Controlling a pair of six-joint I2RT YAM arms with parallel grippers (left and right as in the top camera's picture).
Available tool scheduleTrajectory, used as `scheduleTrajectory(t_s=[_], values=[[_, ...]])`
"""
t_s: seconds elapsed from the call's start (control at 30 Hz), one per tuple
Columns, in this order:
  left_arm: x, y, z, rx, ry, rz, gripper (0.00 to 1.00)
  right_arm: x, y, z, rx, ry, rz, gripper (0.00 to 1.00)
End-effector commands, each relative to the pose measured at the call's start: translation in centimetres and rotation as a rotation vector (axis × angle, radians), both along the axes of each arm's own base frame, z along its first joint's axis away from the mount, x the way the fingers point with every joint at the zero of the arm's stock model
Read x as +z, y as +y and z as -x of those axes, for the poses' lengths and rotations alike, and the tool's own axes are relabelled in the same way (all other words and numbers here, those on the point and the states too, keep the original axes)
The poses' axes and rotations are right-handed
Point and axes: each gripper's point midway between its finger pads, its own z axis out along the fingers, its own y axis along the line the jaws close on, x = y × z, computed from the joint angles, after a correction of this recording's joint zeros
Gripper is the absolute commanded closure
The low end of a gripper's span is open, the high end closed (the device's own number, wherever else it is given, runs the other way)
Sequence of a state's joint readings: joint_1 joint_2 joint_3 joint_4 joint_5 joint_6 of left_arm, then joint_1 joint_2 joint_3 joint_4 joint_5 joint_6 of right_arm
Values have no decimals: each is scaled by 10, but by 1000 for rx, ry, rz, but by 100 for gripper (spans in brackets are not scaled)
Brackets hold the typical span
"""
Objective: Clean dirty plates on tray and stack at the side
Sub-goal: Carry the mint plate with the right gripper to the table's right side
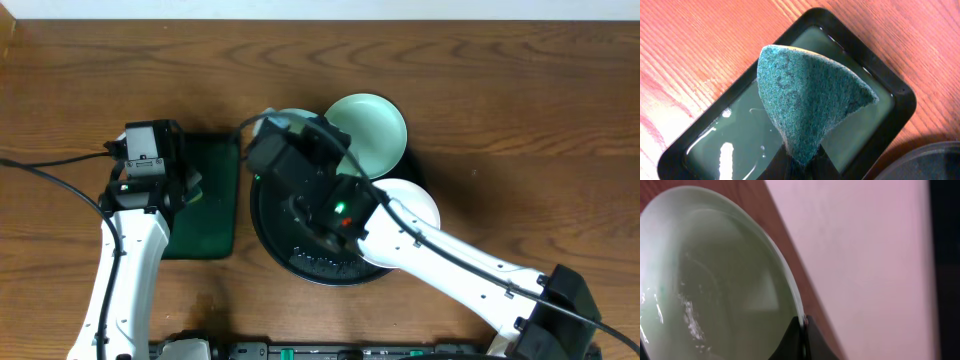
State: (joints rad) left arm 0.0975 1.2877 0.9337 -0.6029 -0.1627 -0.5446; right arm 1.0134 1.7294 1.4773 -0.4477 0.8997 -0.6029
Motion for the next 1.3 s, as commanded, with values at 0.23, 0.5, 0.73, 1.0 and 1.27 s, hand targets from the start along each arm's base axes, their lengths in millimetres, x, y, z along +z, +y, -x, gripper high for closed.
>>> scheduleTrajectory(t_s=[0.23, 0.5, 0.73, 1.0, 1.27], values=[[2, 1, 1, -14, -1, -9, 93, 31, 14, 14, 57, -108, 155, 99], [2, 1, 1, -13, -1, -9, 93, -10, 10, 1, 12, 114, -220, 99], [2, 1, 2, -14, 3, -8, 93, -57, -36, -34, -61, 733, -884, 99], [0, 1, 5, -14, 19, -6, 93, -64, -206, -88, -395, 746, -1170, 99], [0, 1, 5, -14, 18, -6, 93, -96, -347, -86, -696, 617, -1263, 99]])
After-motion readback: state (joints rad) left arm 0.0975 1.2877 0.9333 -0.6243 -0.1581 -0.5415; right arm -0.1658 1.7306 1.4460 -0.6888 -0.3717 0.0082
